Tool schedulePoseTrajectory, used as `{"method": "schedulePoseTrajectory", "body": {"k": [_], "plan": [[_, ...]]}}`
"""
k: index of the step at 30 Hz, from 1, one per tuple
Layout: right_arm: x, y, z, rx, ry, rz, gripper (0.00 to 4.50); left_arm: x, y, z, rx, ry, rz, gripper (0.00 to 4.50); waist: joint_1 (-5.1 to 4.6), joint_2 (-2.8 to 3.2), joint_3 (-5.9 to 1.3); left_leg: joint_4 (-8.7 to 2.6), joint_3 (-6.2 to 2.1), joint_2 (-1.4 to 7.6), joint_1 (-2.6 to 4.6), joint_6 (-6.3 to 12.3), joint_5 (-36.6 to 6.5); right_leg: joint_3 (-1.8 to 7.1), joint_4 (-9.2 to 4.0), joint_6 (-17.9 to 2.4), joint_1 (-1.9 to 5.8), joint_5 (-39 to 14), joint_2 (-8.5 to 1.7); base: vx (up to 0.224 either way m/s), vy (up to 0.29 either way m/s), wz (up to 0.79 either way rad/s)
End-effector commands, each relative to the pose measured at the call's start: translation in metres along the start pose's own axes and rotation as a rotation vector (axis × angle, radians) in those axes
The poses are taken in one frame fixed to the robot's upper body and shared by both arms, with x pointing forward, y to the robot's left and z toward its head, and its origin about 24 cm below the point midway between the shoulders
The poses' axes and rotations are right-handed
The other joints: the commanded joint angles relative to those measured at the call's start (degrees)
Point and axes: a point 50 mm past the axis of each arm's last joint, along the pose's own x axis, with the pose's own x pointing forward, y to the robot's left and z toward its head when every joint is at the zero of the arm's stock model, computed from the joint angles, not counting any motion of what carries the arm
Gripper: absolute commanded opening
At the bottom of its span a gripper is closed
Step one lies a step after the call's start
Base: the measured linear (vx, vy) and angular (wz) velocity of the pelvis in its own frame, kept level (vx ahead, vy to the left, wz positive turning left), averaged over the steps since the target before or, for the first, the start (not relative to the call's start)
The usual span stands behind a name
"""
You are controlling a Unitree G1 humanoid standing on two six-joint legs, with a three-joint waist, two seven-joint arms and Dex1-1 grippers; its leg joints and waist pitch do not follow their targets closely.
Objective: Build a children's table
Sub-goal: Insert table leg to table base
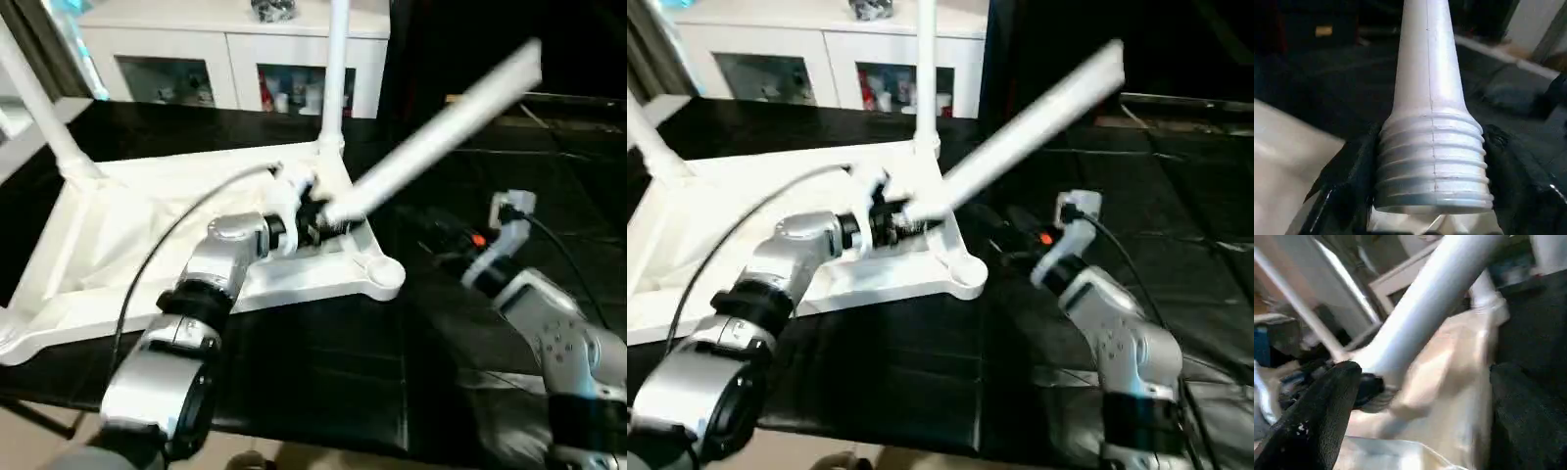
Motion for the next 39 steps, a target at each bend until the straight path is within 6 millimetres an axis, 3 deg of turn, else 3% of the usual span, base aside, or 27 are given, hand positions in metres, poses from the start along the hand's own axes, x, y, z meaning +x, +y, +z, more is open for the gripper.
{"method": "schedulePoseTrajectory", "body": {"k": [1,10,13,34,39], "plan": [[0.007,0.007,0.004,0.057,-0.002,0.064,4.50,0.003,-0.013,0.008,0.015,-0.045,-0.081,2.88,0.02,-1.53,-4.63,-3.32,-0.06,1.47,0.70,3.83,-4.7,2.55,-3.62,-12.1,3.40,-6.7,-4.87,0.000,0.000,0.00],[0.021,0.014,0.016,0.124,-0.078,0.120,4.50,0.006,-0.030,0.007,0.033,-0.042,-0.161,2.88,0.03,-1.61,-4.62,-3.36,0.03,1.31,0.78,2.26,-4.0,2.67,-3.48,-10.8,3.38,-6.1,-4.71,0.000,0.000,0.00],[0.029,0.014,0.019,0.131,-0.095,0.118,4.15,0.006,-0.038,0.010,0.016,-0.061,-0.171,2.88,-0.10,-1.57,-4.67,-3.32,0.02,1.35,0.76,2.10,-3.7,2.64,-3.31,-11.2,3.42,-5.4,-4.75,0.000,0.000,0.00],[0.036,0.018,0.023,0.193,-0.100,0.166,2.34,0.008,-0.038,0.016,-0.012,-0.101,-0.107,2.88,-0.04,-2.18,-4.80,-3.12,0.14,1.12,0.67,2.77,-2.1,2.62,-3.13,-10.1,3.56,-4.7,-4.55,0.000,0.000,0.00],[0.037,0.017,0.023,0.190,-0.089,0.177,2.16,0.009,-0.042,0.014,-0.005,-0.076,-0.141,2.88,-0.07,-2.26,-4.80,-3.14,0.15,1.16,0.77,2.49,-2.4,2.62,-3.15,-10.1,3.49,-4.8,-4.53,0.000,0.000,0.00]]}}
